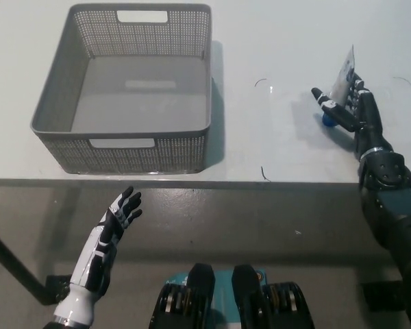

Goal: Use the right hand to pick up a shampoo and place it into a container on the left side

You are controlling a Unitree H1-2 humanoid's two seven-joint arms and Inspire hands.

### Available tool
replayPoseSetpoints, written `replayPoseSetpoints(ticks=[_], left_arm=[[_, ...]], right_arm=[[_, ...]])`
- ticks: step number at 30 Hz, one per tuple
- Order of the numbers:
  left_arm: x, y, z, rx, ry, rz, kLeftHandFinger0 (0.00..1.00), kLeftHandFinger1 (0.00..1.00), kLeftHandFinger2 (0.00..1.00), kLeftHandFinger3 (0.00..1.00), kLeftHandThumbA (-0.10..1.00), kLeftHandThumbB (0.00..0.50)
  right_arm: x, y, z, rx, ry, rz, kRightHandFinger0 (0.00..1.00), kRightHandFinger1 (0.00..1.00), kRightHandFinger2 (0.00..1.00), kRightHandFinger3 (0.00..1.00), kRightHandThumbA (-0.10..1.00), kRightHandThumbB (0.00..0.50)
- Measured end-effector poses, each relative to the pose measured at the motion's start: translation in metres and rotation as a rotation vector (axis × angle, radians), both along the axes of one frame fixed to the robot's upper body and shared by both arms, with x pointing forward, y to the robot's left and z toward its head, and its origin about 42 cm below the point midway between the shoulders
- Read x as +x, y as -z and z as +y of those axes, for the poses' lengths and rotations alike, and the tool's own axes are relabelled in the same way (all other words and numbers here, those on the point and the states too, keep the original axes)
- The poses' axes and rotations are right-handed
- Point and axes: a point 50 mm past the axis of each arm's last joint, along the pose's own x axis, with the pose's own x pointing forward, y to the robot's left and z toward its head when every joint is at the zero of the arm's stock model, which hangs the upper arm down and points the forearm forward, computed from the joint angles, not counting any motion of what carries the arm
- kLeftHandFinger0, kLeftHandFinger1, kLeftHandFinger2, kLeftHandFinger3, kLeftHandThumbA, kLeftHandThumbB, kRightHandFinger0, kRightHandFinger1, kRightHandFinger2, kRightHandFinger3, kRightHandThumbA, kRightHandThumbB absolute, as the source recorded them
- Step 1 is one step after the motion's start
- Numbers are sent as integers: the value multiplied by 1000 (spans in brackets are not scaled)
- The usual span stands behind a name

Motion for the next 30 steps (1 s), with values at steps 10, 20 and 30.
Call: replayPoseSetpoints(ticks=[10, 20, 30], left_arm=[[-3, 2, 1, 2, 1, 9, 1000, 1000, 1000, 1000, 1000, 0], [-2, 2, 1, 4, 9, 6, 1000, 1000, 1000, 1000, 1000, 0], [-2, 2, 1, 5, 10, 7, 1000, 1000, 1000, 1000, 1000, 0]], right_arm=[[12, -19, 15, 33, 8, -11, 284, 167, 143, 245, -100, 222], [19, -35, 30, 21, 106, -47, 0, 16, 451, 515, -100, 143], [18, -35, 32, 68, 148, -47, 0, 258, 677, 684, -100, 132]])
